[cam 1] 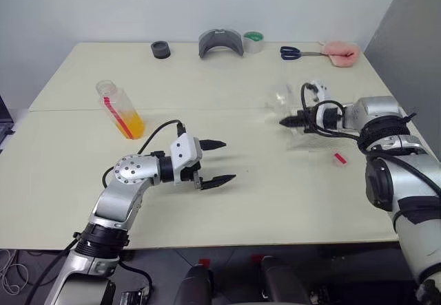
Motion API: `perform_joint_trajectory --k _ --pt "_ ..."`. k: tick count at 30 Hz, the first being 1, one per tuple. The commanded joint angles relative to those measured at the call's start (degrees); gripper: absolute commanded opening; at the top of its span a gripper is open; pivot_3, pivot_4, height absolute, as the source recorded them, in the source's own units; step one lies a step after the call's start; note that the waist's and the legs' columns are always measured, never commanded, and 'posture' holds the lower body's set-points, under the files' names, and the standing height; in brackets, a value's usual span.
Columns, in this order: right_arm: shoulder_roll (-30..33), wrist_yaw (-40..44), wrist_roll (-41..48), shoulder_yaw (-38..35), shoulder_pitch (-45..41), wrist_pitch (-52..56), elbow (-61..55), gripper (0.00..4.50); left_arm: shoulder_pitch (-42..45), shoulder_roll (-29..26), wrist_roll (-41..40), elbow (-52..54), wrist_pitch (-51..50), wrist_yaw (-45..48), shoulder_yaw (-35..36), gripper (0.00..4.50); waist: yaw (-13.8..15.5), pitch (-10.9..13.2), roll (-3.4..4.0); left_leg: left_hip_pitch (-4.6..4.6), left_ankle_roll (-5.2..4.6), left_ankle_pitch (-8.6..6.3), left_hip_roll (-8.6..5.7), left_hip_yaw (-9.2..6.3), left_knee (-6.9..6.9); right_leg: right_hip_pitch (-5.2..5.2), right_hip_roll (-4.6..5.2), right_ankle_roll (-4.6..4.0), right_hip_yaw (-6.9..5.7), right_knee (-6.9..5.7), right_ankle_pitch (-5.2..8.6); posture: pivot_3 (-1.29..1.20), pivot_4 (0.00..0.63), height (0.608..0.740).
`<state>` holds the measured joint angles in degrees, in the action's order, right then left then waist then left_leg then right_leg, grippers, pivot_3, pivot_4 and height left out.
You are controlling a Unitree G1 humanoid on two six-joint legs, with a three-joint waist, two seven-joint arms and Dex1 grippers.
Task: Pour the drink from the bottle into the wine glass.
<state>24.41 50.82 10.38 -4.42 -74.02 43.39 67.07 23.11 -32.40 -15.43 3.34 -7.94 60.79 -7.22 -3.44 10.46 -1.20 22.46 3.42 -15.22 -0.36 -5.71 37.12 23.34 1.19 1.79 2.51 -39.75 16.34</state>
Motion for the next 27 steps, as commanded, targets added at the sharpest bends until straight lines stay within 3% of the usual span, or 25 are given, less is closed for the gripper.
perform_joint_trajectory --k 1,6,12,20,27 --pt "-3.7 -11.8 1.7 -5.2 1.6 -13.2 -3.7 0.18 2.2 -0.1 0.1 -0.7 1.3 0.5 0.3 4.5 0.0 0.0 0.0 0.0 0.0 0.0 0.01 0.0 0.0 0.0 0.0 0.0 0.01 -0.01 0.0 0.0 0.15 0.74" --pt "-11.1 -25.8 -1.0 -6.1 6.8 -34.3 -4.8 0.18 4.8 0.2 -0.8 -2.5 0.5 1.2 0.6 4.5 -0.1 0.0 0.0 0.04 0.01 0.01 0.0 0.01 0.04 0.05 0.02 0.0 0.01 -0.1 0.0 0.0 0.15 0.74" --pt "-19.0 -33.8 -3.9 -4.0 11.7 -47.4 -6.7 0.18 5.0 -0.6 -4.6 -1.8 -5.4 -0.2 4.4 4.5 -1.4 0.0 0.01 0.04 0.18 0.1 0.04 0.03 0.02 0.15 0.0 0.0 0.06 -0.2 0.0 0.0 0.15 0.74" --pt "-21.9 -36.8 -6.0 -1.4 24.0 -50.0 -13.9 0.18 -0.2 -6.2 -9.9 2.8 -15.2 2.5 7.3 4.5 -1.5 0.0 0.02 -0.02 0.19 0.11 0.04 -0.08 0.02 0.07 -0.01 -0.01 0.02 -0.22 0.0 0.0 0.15 0.74" --pt "-22.5 -37.4 -5.5 0.5 35.8 -44.3 -28.5 0.18 -4.4 -9.8 -9.8 4.0 -15.2 2.6 9.2 4.5 -1.2 -0.2 0.01 -0.25 0.05 0.03 0.02 -0.2 -0.04 -0.15 -0.01 -0.05 -0.03 -0.19 0.03 0.0 0.15 0.74"
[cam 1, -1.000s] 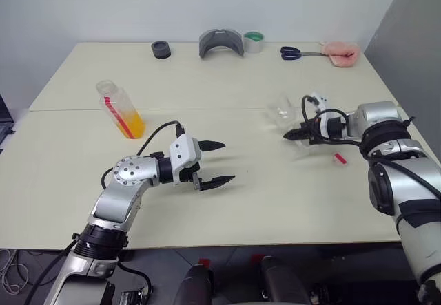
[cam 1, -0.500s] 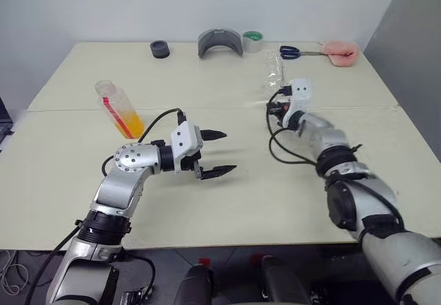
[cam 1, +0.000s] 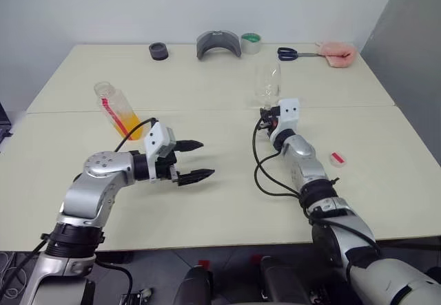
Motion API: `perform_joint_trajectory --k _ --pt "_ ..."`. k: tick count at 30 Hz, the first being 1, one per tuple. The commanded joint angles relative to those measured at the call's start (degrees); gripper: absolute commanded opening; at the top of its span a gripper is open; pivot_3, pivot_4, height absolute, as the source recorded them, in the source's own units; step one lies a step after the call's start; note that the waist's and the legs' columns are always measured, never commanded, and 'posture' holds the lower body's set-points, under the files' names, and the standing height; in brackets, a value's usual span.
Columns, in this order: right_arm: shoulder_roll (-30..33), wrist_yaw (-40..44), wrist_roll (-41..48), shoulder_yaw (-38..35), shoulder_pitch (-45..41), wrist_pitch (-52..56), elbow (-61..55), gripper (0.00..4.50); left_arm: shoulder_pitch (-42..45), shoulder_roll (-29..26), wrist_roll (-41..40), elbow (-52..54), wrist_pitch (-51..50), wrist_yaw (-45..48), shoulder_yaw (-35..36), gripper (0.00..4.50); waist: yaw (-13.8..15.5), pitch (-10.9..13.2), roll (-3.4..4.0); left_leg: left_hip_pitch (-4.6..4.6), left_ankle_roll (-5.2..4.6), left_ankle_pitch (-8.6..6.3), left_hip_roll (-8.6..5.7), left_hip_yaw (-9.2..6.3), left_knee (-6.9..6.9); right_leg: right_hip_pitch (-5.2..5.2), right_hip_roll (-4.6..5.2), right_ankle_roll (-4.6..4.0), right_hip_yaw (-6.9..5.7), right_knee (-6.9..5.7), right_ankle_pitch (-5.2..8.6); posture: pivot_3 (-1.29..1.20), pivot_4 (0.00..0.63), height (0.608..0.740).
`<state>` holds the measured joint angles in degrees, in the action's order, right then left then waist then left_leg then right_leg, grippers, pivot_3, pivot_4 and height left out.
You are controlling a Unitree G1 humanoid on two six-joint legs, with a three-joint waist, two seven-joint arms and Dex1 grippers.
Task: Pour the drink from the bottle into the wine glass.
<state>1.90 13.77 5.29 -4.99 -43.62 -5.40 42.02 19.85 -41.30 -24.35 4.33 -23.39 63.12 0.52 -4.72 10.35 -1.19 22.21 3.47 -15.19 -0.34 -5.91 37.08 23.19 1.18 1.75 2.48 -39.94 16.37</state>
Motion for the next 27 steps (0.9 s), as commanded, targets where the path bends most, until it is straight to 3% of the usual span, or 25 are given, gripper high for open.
perform_joint_trajectory --k 1,7,11,19,27 --pt "0.0 -0.4 -0.5 1.7 7.8 5.7 -6.4 0.18 -1.8 -1.0 -0.9 3.5 0.3 0.3 1.5 4.5 0.1 -0.1 0.01 -0.04 0.0 0.0 0.0 0.0 -0.02 -0.02 0.0 0.0 0.0 0.01 0.0 0.0 0.15 0.74" --pt "0.2 -0.6 -1.8 5.9 20.8 12.1 -21.9 0.18 -2.9 -0.7 -1.2 4.9 -0.2 -0.5 1.7 4.5 0.3 -0.5 -0.17 -0.18 -0.02 -0.02 0.01 0.02 -0.07 -0.12 -0.01 -0.05 0.01 0.02 0.04 0.0 0.15 0.74" --pt "0.1 -1.0 -2.8 7.6 23.5 13.0 -26.0 0.18 -2.6 -0.5 -1.5 4.9 -0.5 -1.0 1.9 4.5 0.3 -0.7 -0.2 -0.46 -0.03 -0.03 0.02 -0.03 -0.13 -0.43 -0.05 -0.14 -0.05 0.08 0.12 0.0 0.15 0.74" --pt "-3.0 2.8 -1.5 9.4 12.4 4.9 -21.4 0.18 -4.4 -0.9 -1.3 5.6 -0.6 -5.3 5.5 4.5 -0.4 -0.6 -0.12 -0.9 -0.04 -0.04 0.14 -0.03 -0.26 -0.9 -0.16 -0.14 -0.06 0.34 0.13 0.0 0.15 0.74" --pt "-8.5 9.5 -2.2 12.1 3.2 -5.4 -4.8 0.18 -8.4 -1.3 0.3 8.9 -1.1 -12.7 10.1 4.5 -0.2 -0.5 -0.04 -0.94 -0.04 -0.04 0.24 -0.02 -0.42 -0.84 -0.22 -0.21 -0.05 0.35 0.16 0.0 0.15 0.74"
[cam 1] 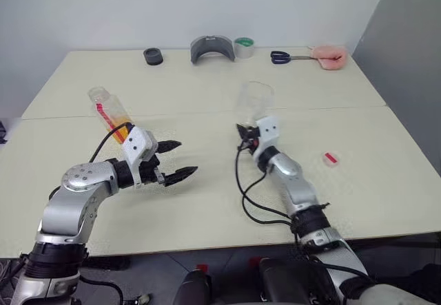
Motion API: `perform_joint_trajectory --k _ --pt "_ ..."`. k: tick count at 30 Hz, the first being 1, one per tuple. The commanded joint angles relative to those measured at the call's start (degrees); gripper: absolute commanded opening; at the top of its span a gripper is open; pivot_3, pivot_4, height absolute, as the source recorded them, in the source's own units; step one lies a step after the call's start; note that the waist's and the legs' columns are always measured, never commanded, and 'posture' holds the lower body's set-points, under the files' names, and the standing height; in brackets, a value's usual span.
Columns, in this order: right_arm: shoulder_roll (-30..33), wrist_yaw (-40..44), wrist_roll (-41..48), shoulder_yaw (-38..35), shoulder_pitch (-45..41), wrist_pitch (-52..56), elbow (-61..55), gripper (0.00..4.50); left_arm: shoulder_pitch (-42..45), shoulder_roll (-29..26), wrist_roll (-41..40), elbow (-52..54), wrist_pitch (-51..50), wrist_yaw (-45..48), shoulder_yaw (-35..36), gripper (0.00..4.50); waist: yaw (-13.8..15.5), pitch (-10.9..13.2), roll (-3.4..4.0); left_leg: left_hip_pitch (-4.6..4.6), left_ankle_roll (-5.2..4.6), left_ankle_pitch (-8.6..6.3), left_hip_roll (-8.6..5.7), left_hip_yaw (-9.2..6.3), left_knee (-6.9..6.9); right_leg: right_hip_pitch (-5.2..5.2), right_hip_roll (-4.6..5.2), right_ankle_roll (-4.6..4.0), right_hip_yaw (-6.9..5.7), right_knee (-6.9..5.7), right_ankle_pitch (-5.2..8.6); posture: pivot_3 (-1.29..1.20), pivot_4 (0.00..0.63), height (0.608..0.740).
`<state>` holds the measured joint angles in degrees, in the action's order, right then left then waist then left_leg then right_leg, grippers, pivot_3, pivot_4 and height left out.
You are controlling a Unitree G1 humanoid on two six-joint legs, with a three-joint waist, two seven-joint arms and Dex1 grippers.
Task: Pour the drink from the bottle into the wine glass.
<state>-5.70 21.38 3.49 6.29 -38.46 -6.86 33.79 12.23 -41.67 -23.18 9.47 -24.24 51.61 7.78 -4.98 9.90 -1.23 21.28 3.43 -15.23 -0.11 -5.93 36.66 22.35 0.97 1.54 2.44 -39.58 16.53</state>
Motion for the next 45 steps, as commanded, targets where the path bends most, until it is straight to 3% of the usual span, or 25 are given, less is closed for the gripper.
perform_joint_trajectory --k 1,7,17,18,22,28,29,45 --pt "-1.3 2.5 -0.4 1.1 -2.7 -4.9 5.0 0.18 -1.2 -1.1 -1.1 4.4 -0.5 -1.3 3.2 4.5 0.2 0.0 0.0 0.01 0.01 0.0 -0.03 -0.01 0.0 -0.01 0.04 0.0 0.0 0.02 0.0 0.0 0.15 0.74" --pt "-4.4 9.2 0.3 3.3 -6.0 -7.5 11.2 0.18 -3.3 -3.0 -1.1 6.0 -1.3 -2.9 6.6 4.5 0.4 0.1 0.02 0.09 0.01 0.0 -0.16 -0.12 0.05 -0.01 0.16 0.01 -0.05 0.09 -0.01 0.0 0.15 0.74" --pt "-4.7 9.2 -1.4 4.1 -9.1 -8.5 18.3 0.18 -2.7 -3.3 -1.9 8.9 -3.3 -4.4 7.6 4.5 0.2 0.1 0.02 0.04 0.02 0.0 -0.11 -0.12 0.02 -0.03 0.09 0.01 -0.05 0.05 -0.01 0.0 0.15 0.74" --pt "-4.7 9.2 -1.4 4.0 -9.2 -8.6 18.5 0.9 -2.6 -3.1 -1.9 9.1 -3.3 -4.5 7.5 4.5 0.2 0.1 0.02 0.03 0.01 0.0 -0.11 -0.11 0.02 -0.03 0.09 0.01 -0.05 0.05 -0.01 0.0 0.15 0.74" --pt "-4.6 8.7 -1.8 3.9 -9.4 -9.0 18.7 2.11 -2.1 -2.7 -2.1 9.4 -3.1 -4.5 7.1 4.5 0.2 0.1 0.02 0.05 0.02 0.0 -0.11 -0.12 0.02 -0.02 0.09 0.01 -0.06 0.06 -0.01 0.0 0.15 0.74" --pt "-4.1 9.1 -1.6 3.8 -8.5 -8.6 17.0 4.29 -2.0 -2.0 -2.2 9.5 -2.6 -5.0 6.8 4.5 0.2 0.1 0.02 0.05 0.02 0.0 -0.11 -0.12 0.02 -0.02 0.1 0.01 -0.05 0.06 -0.01 0.0 0.15 0.74" --pt "-3.8 9.2 -1.6 3.8 -8.2 -8.3 16.5 4.45 -1.9 -1.8 -2.4 9.6 -2.5 -5.2 6.8 4.5 0.2 0.1 0.02 0.05 0.02 0.0 -0.11 -0.12 0.02 -0.02 0.1 0.01 -0.05 0.06 -0.01 0.0 0.15 0.74" --pt "8.4 12.7 -0.6 3.2 6.8 4.0 -8.9 4.45 -4.9 3.6 -4.5 13.9 -2.7 -11.7 10.0 4.5 0.3 0.1 0.02 0.11 0.02 -0.01 -0.01 -0.15 0.02 -0.02 0.14 0.02 -0.07 0.15 -0.01 0.0 0.15 0.74"
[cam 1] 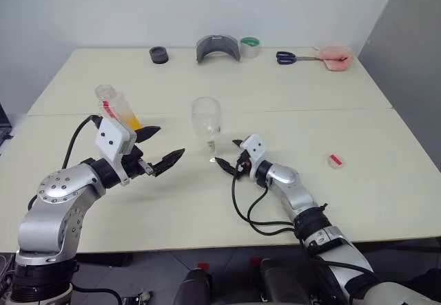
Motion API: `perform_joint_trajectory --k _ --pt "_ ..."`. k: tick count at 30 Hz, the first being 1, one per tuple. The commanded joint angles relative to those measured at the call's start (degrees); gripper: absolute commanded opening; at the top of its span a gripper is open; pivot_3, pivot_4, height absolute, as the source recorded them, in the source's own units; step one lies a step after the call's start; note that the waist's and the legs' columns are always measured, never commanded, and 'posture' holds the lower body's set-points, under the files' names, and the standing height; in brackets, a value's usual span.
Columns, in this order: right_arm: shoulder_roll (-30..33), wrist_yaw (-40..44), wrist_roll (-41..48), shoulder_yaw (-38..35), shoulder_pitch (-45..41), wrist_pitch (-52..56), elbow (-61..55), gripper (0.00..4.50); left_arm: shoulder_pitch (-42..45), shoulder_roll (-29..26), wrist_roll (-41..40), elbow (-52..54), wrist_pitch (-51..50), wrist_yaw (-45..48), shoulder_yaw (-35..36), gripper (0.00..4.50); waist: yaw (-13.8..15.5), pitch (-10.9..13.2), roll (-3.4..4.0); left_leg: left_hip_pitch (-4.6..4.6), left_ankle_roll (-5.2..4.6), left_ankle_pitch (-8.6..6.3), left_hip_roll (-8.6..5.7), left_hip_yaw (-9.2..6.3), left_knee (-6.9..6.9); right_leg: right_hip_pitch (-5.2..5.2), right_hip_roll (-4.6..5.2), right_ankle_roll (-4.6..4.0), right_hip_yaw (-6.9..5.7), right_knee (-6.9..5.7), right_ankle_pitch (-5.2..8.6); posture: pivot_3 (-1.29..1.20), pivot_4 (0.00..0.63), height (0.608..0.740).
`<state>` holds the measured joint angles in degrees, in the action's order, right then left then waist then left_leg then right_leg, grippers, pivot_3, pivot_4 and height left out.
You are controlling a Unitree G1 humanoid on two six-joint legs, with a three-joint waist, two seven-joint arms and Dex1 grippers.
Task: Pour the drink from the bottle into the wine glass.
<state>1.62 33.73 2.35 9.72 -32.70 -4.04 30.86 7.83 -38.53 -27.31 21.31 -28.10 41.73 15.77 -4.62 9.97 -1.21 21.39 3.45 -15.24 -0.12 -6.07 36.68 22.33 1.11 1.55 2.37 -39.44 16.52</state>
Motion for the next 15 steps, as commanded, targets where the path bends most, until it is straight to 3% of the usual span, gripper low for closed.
perform_joint_trajectory --k 1,9,15 --pt "2.0 0.6 0.3 0.0 2.1 1.4 -7.7 4.45 -0.7 1.1 0.8 1.5 2.0 -3.0 2.0 4.5 0.0 0.0 0.0 0.0 0.0 0.0 0.01 0.01 0.0 0.0 0.0 0.0 -0.01 0.0 0.0 0.0 0.15 0.74" --pt "11.3 4.0 1.7 0.1 12.0 8.3 -24.9 4.45 -3.9 6.1 6.2 -2.7 7.5 -9.5 0.8 4.5 1.0 0.0 0.0 0.06 0.0 0.0 -0.12 0.04 0.01 -0.03 0.02 0.02 -0.01 0.13 0.0 0.0 0.15 0.74" --pt "15.8 7.1 7.2 -1.1 18.2 12.4 -39.7 4.45 -6.6 9.4 15.1 -10.0 15.8 -18.2 1.8 4.5 1.3 0.0 -0.01 0.09 0.0 0.0 -0.02 -0.02 -0.01 -0.06 0.02 0.07 -0.03 0.33 -0.02 0.0 0.15 0.74"
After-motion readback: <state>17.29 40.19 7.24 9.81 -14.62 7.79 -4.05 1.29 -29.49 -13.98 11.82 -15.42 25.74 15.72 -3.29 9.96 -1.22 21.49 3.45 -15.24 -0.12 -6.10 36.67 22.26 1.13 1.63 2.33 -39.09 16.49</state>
